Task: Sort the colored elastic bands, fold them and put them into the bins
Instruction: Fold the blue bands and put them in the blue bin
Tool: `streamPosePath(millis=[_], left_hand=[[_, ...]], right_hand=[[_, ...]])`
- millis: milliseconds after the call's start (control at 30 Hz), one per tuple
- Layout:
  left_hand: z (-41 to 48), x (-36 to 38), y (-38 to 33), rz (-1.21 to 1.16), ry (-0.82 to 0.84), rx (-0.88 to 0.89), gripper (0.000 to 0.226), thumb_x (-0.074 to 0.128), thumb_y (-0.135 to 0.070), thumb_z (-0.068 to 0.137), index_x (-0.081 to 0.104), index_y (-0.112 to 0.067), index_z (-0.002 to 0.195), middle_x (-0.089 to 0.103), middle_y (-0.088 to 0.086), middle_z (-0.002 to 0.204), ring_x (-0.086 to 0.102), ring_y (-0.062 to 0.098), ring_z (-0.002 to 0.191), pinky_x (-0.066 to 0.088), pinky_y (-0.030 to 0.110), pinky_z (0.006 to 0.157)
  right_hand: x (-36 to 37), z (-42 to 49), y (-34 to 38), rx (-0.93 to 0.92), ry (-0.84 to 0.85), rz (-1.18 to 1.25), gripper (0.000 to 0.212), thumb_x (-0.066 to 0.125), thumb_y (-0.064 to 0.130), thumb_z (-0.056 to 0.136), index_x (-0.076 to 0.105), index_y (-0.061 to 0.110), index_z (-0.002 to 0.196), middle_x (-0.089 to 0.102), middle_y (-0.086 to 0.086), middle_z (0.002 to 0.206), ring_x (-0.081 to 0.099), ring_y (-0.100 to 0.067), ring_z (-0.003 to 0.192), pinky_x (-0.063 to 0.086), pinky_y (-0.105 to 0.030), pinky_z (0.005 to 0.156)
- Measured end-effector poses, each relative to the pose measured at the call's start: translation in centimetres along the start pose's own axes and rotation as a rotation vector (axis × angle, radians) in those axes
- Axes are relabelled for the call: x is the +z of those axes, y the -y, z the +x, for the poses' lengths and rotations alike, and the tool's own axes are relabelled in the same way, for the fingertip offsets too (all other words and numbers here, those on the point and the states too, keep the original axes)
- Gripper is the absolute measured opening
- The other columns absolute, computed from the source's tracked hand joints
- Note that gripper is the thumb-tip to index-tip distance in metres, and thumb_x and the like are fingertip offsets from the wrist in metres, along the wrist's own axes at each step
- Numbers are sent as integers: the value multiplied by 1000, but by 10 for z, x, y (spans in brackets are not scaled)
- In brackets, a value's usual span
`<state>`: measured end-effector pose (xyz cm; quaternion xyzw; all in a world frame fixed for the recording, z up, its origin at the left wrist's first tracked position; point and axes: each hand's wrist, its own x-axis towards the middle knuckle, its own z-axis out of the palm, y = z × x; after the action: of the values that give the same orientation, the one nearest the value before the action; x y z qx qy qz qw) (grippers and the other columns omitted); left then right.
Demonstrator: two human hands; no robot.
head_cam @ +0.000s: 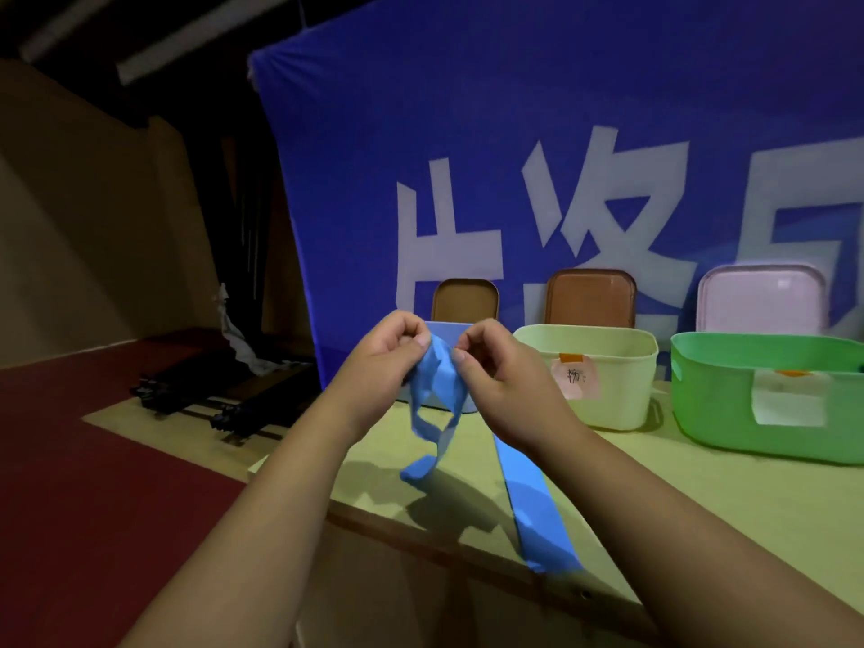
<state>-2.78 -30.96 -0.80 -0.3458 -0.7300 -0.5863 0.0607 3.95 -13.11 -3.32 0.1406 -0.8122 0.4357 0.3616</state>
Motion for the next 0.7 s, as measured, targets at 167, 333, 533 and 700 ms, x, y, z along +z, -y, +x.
streamPosePath(millis=[167,333,533,700], left_hand=[[-12,-28,-44,-16,73,16,8,67,-25,99,68,-18,94,57,6,76,50,17,59,38,30,56],[-28,-62,-86,408,504,-304,33,73,-46,100,70,-13,102,77,8,91,49,23,60,40,27,54],[-34,-63,-95,889,757,-890,82,59,-90,80,78,-17,111,83,4,103,79,20,90,57,34,81],[-39,-71,-86,952,697,-497,66,58,-85,88,80,-23,97,75,-12,83,66,19,83,51,37,85]], right_hand=[[-20,4,44,20,-76,12,13,65,24,103,62,28,91,64,14,79,54,-3,66,43,-20,61],[-49,4,62,91,285,-73,10,71,38,98,73,29,94,75,5,86,66,-12,76,58,-43,79],[-68,-10,90,227,752,-564,51,54,61,105,72,24,76,76,13,70,56,-12,61,51,-34,69],[-62,-23,84,332,727,-175,43,66,61,100,78,21,91,76,-4,83,46,-21,62,40,-39,59]])
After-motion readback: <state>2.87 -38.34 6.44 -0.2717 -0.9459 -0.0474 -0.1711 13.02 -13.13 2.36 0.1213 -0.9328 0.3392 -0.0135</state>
